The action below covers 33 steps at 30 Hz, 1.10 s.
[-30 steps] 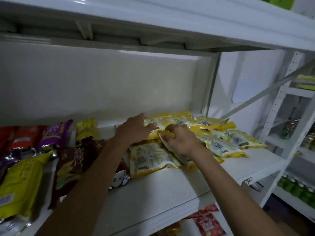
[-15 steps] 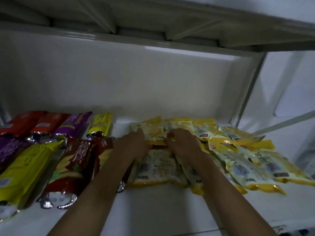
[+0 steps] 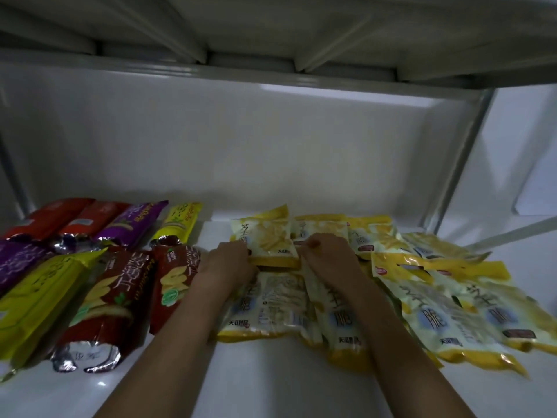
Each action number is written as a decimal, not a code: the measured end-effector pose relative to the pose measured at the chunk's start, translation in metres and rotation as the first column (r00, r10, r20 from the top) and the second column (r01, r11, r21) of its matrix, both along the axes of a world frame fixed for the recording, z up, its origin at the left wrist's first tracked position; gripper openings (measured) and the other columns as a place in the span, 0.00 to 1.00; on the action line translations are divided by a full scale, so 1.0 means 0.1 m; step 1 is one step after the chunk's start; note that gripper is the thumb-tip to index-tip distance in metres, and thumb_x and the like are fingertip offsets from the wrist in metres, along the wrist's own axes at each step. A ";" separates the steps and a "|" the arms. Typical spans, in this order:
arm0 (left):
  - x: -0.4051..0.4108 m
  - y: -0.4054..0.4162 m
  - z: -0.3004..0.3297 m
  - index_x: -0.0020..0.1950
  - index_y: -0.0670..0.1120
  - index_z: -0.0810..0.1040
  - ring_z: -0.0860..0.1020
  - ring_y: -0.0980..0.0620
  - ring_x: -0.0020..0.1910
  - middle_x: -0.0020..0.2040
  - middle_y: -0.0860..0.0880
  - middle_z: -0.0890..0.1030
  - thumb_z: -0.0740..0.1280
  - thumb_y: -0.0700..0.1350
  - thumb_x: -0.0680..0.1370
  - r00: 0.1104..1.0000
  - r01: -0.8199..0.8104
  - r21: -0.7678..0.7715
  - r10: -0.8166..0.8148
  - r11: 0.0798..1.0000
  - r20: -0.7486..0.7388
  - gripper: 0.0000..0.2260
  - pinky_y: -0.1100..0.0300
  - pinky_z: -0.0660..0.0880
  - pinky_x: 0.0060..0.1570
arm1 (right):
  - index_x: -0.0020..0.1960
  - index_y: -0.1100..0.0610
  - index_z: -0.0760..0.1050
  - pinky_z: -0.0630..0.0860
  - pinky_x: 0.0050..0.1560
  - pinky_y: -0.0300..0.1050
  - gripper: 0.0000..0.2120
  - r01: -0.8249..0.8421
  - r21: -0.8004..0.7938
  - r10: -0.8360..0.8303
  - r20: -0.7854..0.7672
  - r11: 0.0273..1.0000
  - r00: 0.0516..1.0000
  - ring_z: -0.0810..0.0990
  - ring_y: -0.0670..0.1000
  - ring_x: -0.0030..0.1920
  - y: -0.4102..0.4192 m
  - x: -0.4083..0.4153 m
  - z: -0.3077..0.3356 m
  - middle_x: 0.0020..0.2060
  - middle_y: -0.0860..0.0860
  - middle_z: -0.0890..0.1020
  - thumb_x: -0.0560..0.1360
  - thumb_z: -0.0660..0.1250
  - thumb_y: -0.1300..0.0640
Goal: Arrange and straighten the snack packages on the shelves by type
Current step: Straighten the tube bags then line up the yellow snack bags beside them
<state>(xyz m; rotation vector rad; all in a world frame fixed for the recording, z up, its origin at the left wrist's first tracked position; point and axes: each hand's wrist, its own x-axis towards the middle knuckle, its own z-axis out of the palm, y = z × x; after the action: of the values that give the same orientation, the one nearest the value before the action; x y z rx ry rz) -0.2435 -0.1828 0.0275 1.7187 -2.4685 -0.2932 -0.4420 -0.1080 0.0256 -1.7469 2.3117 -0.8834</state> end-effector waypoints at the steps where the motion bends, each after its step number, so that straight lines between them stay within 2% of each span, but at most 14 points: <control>1: 0.00 0.00 -0.01 0.66 0.43 0.73 0.77 0.42 0.63 0.64 0.42 0.77 0.67 0.54 0.82 1.000 -0.001 -0.010 0.001 1.000 -0.001 0.19 0.51 0.74 0.58 | 0.54 0.50 0.84 0.80 0.58 0.51 0.12 -0.003 0.002 0.003 0.008 1.000 1.000 0.82 0.51 0.55 0.00 -0.01 0.00 0.55 0.47 0.84 0.83 0.63 0.48; 3: -0.02 -0.02 -0.06 0.66 0.43 0.72 0.77 0.41 0.63 0.64 0.42 0.76 0.65 0.58 0.83 1.000 0.002 -0.006 -0.002 1.000 -0.002 0.21 0.49 0.74 0.62 | 0.54 0.49 0.84 0.79 0.60 0.54 0.11 -0.009 0.000 0.009 0.023 1.000 1.000 0.82 0.51 0.56 -0.01 -0.04 0.02 0.56 0.46 0.84 0.83 0.63 0.49; 5: -0.02 -0.04 -0.08 0.67 0.43 0.72 0.77 0.41 0.63 0.65 0.41 0.76 0.66 0.60 0.82 0.999 0.004 0.025 -0.003 1.000 -0.038 0.23 0.50 0.75 0.61 | 0.54 0.49 0.83 0.79 0.62 0.55 0.10 -0.006 -0.014 0.007 0.031 1.000 0.999 0.81 0.52 0.59 -0.01 -0.05 0.02 0.58 0.47 0.84 0.83 0.63 0.49; 9: 0.01 -0.05 -0.06 0.64 0.42 0.72 0.77 0.40 0.62 0.63 0.40 0.76 0.72 0.51 0.79 0.981 -0.007 0.056 0.018 0.998 -0.191 0.19 0.53 0.73 0.53 | 0.59 0.51 0.84 0.79 0.61 0.52 0.12 -0.046 0.011 0.045 0.104 0.999 0.994 0.82 0.52 0.57 0.04 -0.05 0.00 0.59 0.50 0.84 0.84 0.63 0.49; 13: 0.07 -0.03 -0.02 0.59 0.41 0.73 0.78 0.39 0.59 0.59 0.40 0.78 0.72 0.47 0.79 0.955 -0.014 0.081 0.037 0.997 -0.295 0.14 0.55 0.73 0.48 | 0.62 0.53 0.83 0.70 0.65 0.45 0.13 -0.119 0.054 0.113 0.104 0.991 0.988 0.76 0.52 0.68 0.08 -0.02 0.01 0.69 0.49 0.80 0.85 0.64 0.50; 15: 0.12 -0.05 0.00 0.50 0.41 0.75 0.80 0.39 0.54 0.55 0.37 0.80 0.70 0.45 0.78 0.933 -0.029 0.088 0.059 0.996 -0.355 0.08 0.56 0.72 0.43 | 0.65 0.52 0.82 0.68 0.67 0.46 0.13 -0.142 0.072 0.135 0.087 0.987 0.987 0.74 0.52 0.71 0.10 0.00 0.03 0.71 0.48 0.77 0.85 0.64 0.50; 18: 0.21 -0.04 0.10 0.37 0.42 0.73 0.77 0.43 0.40 0.43 0.38 0.81 0.69 0.41 0.76 0.912 -0.042 0.121 0.087 0.992 -0.401 0.09 0.60 0.66 0.29 | 0.65 0.50 0.82 0.71 0.68 0.50 0.13 -0.143 0.123 0.141 0.024 0.982 0.990 0.75 0.54 0.70 0.10 -0.02 -0.01 0.70 0.50 0.78 0.85 0.64 0.48; 21: 0.28 0.02 0.18 0.35 0.42 0.73 0.74 0.46 0.35 0.35 0.44 0.77 0.67 0.41 0.77 0.867 -0.023 0.176 0.107 0.984 -0.487 0.11 0.61 0.66 0.30 | 0.65 0.52 0.81 0.74 0.66 0.51 0.14 -0.132 0.129 0.132 0.013 0.983 0.991 0.76 0.55 0.67 0.12 -0.04 -0.03 0.67 0.51 0.79 0.85 0.64 0.48; 24: 0.34 0.08 0.19 0.40 0.42 0.77 0.75 0.46 0.36 0.35 0.44 0.78 0.67 0.42 0.79 0.748 0.033 0.225 0.125 0.974 -0.652 0.09 0.57 0.71 0.39 | 0.70 0.53 0.78 0.73 0.66 0.51 0.18 -0.151 0.073 0.148 0.047 0.986 0.988 0.77 0.54 0.67 0.14 -0.04 -0.05 0.68 0.51 0.78 0.85 0.63 0.46; 27: 0.42 0.20 0.20 0.45 0.44 0.76 0.73 0.50 0.35 0.38 0.46 0.76 0.67 0.42 0.82 0.621 0.083 0.237 0.136 0.968 -0.772 0.06 0.61 0.71 0.35 | 0.74 0.52 0.72 0.72 0.63 0.48 0.21 -0.136 0.018 0.134 0.112 0.991 0.985 0.76 0.53 0.67 0.14 -0.05 -0.06 0.67 0.50 0.77 0.85 0.63 0.44; 30: 0.53 0.24 0.24 0.44 0.46 0.74 0.75 0.48 0.39 0.40 0.45 0.77 0.66 0.43 0.83 0.523 0.082 0.210 0.137 0.974 -0.841 0.08 0.56 0.70 0.40 | 0.79 0.51 0.66 0.76 0.63 0.51 0.29 -0.108 -0.024 0.110 0.254 0.994 0.961 0.77 0.53 0.65 0.15 -0.05 -0.03 0.67 0.49 0.77 0.83 0.64 0.40; 31: 0.56 0.25 0.26 0.43 0.47 0.74 0.75 0.47 0.40 0.40 0.44 0.77 0.66 0.43 0.83 0.484 0.097 0.208 0.136 0.973 -0.864 0.09 0.55 0.71 0.42 | 0.78 0.50 0.66 0.77 0.64 0.52 0.29 -0.106 -0.038 0.112 0.284 0.994 0.952 0.78 0.52 0.64 0.15 -0.05 -0.02 0.67 0.48 0.77 0.82 0.65 0.38; 33: 0.61 0.26 0.30 0.40 0.50 0.74 0.77 0.45 0.43 0.43 0.40 0.78 0.67 0.44 0.82 0.396 0.141 0.214 0.144 0.966 -0.907 0.11 0.51 0.73 0.46 | 0.74 0.50 0.73 0.77 0.67 0.55 0.27 -0.137 -0.058 0.148 0.311 0.989 0.939 0.80 0.51 0.65 0.14 -0.03 0.01 0.65 0.46 0.80 0.81 0.64 0.35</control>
<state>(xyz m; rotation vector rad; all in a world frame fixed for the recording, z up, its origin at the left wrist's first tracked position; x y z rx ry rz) -0.1822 -0.1567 0.0571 1.0598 -1.5690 -1.2446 -0.4451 -0.0935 0.0267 -1.6225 1.9539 -1.0921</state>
